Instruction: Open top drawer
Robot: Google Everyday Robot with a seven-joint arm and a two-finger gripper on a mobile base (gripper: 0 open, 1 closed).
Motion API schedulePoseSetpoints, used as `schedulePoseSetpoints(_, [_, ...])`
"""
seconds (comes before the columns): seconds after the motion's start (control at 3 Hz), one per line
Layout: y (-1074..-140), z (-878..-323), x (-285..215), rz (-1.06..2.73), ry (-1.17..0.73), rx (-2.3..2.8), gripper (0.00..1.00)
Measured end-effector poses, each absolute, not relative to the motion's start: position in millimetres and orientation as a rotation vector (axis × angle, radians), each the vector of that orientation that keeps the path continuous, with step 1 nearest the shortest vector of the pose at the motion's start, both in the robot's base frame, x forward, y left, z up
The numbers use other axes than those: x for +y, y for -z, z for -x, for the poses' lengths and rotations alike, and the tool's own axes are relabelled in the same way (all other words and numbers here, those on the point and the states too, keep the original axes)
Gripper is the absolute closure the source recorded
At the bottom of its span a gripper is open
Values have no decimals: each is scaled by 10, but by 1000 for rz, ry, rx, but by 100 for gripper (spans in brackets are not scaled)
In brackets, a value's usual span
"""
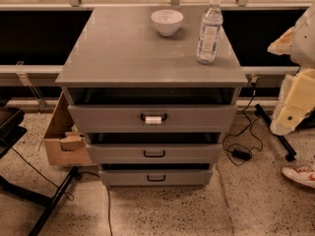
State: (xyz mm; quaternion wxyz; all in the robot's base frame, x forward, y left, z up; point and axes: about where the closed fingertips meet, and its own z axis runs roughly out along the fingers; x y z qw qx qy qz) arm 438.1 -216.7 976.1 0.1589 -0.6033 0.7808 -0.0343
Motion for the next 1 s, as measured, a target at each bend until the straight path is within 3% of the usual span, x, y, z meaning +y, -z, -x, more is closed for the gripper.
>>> schedulePoseSetpoints(0.67, [-9497,-4431,-2030,1752,81,2253,0])
schedulePoseSetpoints(1.0, [-8796,-4591,-1993,1846,117,2313,0])
